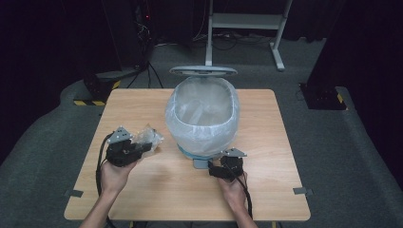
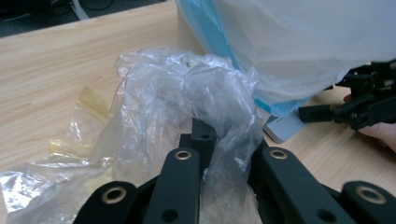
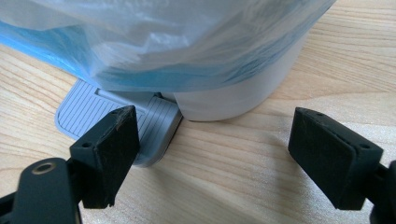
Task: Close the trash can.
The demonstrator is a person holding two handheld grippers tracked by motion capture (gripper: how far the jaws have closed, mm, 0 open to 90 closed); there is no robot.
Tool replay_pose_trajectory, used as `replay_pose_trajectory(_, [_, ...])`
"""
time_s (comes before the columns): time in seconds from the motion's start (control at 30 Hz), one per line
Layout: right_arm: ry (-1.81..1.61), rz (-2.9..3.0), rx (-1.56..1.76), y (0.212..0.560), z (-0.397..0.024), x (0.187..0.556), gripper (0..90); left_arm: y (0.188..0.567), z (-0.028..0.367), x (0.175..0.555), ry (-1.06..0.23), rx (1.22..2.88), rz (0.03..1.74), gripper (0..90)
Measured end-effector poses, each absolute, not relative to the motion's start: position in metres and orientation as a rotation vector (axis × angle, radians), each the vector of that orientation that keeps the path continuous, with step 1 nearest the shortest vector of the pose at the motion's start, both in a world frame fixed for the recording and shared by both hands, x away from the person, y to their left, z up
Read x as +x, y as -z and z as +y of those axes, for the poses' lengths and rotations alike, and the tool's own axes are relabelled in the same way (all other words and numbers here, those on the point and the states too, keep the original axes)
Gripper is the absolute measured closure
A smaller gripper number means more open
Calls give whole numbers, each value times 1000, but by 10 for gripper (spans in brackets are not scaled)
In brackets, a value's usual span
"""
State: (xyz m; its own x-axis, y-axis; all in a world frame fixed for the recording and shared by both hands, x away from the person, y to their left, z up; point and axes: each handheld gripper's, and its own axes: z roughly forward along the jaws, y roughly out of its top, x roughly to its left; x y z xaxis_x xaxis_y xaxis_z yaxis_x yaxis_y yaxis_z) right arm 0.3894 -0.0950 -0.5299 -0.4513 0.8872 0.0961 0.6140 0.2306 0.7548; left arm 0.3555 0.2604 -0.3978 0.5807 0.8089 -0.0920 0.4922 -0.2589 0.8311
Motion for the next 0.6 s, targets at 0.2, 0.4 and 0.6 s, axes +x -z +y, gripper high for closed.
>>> replay_pose_trajectory(0.2, [-1071, 2156, 1399, 530, -95, 389, 160, 381, 266, 356, -450, 1889, 1030, 818])
replay_pose_trajectory(0.4, [-1071, 2156, 1399, 530, -95, 389, 160, 365, 262, 355, -481, 1901, 988, 822])
replay_pose_trajectory(0.6, [-1071, 2156, 1399, 530, -95, 389, 160, 351, 258, 356, -489, 1896, 965, 823])
